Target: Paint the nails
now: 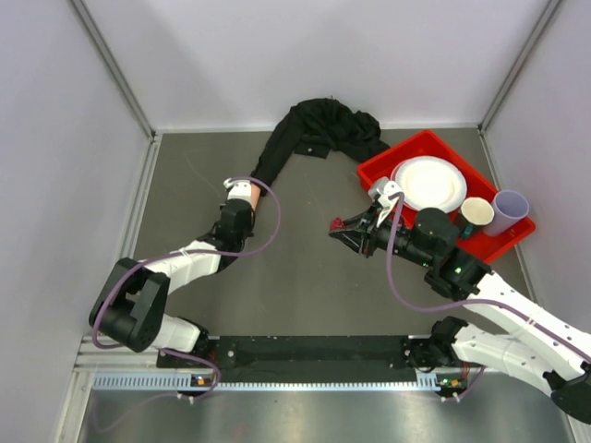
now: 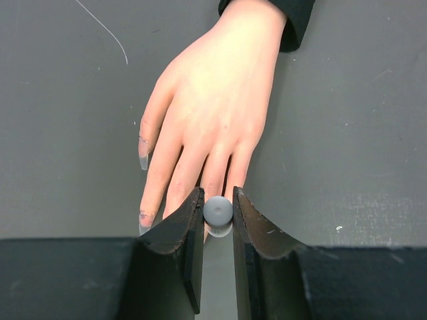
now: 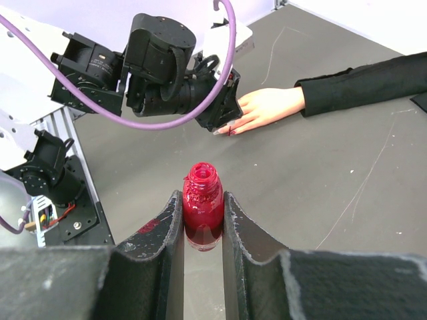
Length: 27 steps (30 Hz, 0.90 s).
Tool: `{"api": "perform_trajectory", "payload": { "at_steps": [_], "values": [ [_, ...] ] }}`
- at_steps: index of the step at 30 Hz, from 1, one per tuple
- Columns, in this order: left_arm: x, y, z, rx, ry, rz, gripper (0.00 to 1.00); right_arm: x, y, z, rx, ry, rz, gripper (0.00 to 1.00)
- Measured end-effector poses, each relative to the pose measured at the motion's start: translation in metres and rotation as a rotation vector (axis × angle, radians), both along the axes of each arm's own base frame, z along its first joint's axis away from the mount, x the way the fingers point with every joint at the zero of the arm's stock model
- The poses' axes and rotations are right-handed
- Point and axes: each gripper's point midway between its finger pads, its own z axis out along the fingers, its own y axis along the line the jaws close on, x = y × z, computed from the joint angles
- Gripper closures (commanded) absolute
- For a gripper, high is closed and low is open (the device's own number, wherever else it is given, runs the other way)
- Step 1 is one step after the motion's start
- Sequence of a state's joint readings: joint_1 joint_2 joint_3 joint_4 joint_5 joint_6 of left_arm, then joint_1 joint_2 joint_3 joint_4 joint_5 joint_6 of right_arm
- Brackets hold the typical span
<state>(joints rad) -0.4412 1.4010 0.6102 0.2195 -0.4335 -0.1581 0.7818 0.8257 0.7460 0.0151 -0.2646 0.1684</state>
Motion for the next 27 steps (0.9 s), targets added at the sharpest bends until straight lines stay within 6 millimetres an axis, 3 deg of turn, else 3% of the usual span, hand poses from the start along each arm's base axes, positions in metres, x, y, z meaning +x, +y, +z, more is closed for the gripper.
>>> {"api": "perform_trajectory", "payload": {
  "at_steps": [27],
  "values": [
    [0.0022, -0.0021, -0.001, -0.007, 0.008, -0.01, 1.0, -0.0008, 0.0009, -0.0006, -0.001, 0.002, 0.007, 1.0]
  ]
}}
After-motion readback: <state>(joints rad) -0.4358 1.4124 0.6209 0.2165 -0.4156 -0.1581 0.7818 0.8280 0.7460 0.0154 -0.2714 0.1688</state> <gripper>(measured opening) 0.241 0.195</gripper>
